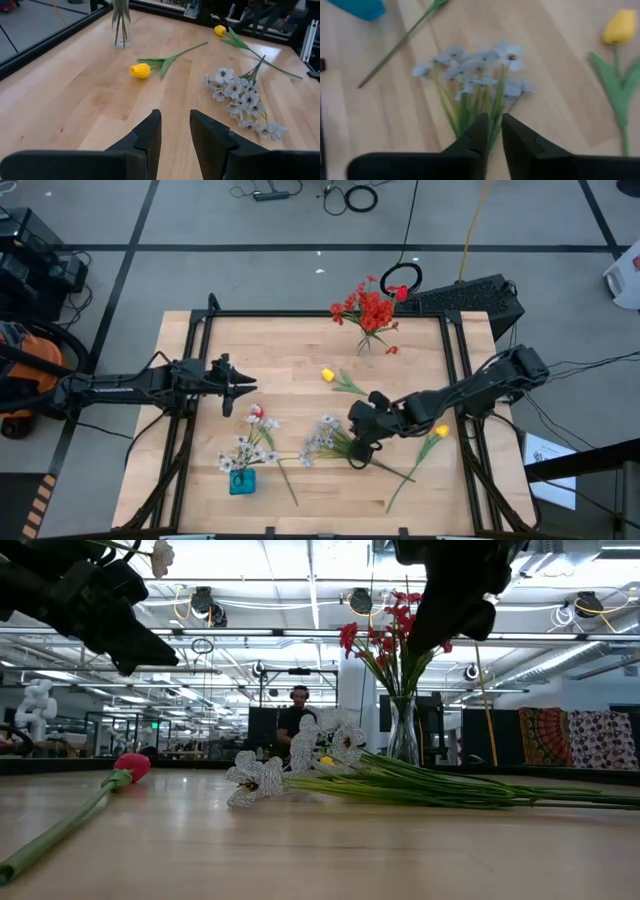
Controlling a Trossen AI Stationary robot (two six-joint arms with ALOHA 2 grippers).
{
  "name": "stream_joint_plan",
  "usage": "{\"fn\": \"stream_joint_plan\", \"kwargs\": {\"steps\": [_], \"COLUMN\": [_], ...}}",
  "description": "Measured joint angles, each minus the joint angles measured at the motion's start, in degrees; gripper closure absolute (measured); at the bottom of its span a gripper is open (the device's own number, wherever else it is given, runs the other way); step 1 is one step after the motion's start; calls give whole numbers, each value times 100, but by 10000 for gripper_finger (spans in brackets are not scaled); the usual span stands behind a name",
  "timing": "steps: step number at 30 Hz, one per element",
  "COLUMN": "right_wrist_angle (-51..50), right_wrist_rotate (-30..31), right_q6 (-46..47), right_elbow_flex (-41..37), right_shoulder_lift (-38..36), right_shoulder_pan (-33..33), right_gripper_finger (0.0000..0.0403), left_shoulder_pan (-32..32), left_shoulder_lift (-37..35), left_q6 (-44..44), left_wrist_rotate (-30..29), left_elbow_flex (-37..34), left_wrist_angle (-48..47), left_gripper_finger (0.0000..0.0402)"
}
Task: Sort flowers into vase by color
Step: Put the white flower into the blue flower vase
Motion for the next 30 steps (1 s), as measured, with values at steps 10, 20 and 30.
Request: {"fn": "stream_joint_plan", "kwargs": {"steps": [10, 20, 30], "right_wrist_angle": [-191, 49, 48], "right_wrist_rotate": [-234, -1114, -1173], "right_q6": [-345, -301, -272], "right_elbow_flex": [170, 170, 211], "right_shoulder_lift": [601, 1547, 2304], "right_shoulder_pan": [-45, -43, -32], "right_gripper_finger": [231, 158, 152], "left_shoulder_pan": [0, 0, 0], "left_shoulder_lift": [0, 0, 13], "left_q6": [-31, -36, -51], "left_wrist_rotate": [-1, 1, 1], "left_elbow_flex": [0, 0, 0], "left_wrist_angle": [-40, -49, -101], "left_gripper_finger": [293, 293, 293]}}
